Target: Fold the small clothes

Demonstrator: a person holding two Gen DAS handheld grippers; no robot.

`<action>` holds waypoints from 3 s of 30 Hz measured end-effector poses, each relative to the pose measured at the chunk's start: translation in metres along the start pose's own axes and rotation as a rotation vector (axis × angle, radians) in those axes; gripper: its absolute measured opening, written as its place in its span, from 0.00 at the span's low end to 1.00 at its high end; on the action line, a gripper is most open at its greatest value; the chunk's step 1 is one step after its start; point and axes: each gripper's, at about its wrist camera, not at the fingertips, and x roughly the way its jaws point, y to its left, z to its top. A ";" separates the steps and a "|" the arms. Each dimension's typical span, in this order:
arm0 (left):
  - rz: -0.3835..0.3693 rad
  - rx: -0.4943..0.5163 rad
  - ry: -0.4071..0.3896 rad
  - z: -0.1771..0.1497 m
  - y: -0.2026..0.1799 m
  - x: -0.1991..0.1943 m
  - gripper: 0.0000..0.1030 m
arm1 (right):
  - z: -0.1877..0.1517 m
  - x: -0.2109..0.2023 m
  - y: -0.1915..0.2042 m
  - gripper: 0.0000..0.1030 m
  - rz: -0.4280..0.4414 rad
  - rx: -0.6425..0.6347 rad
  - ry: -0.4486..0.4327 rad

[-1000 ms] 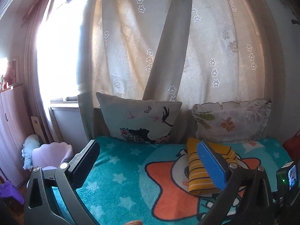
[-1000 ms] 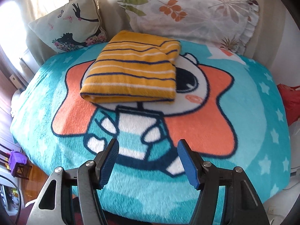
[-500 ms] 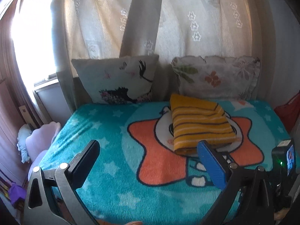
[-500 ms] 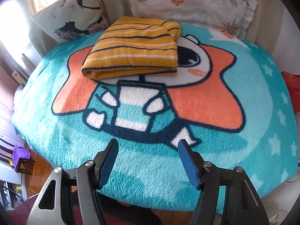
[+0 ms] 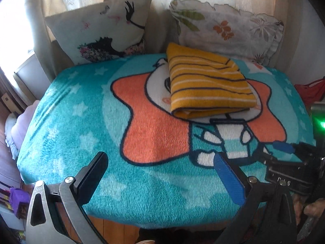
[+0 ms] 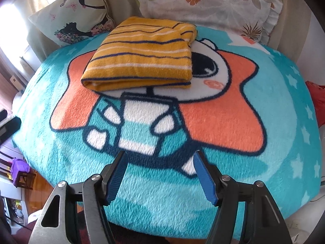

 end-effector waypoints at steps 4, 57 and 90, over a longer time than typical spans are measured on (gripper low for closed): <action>-0.013 -0.009 0.031 0.002 -0.001 0.009 1.00 | 0.012 0.002 0.004 0.71 0.003 -0.005 -0.011; -0.065 -0.123 0.239 -0.006 0.030 0.076 1.00 | 0.046 0.048 0.050 0.75 -0.047 -0.089 0.070; 0.002 -0.022 0.096 -0.020 -0.016 0.019 1.00 | 0.008 -0.003 0.020 0.76 -0.073 -0.039 -0.025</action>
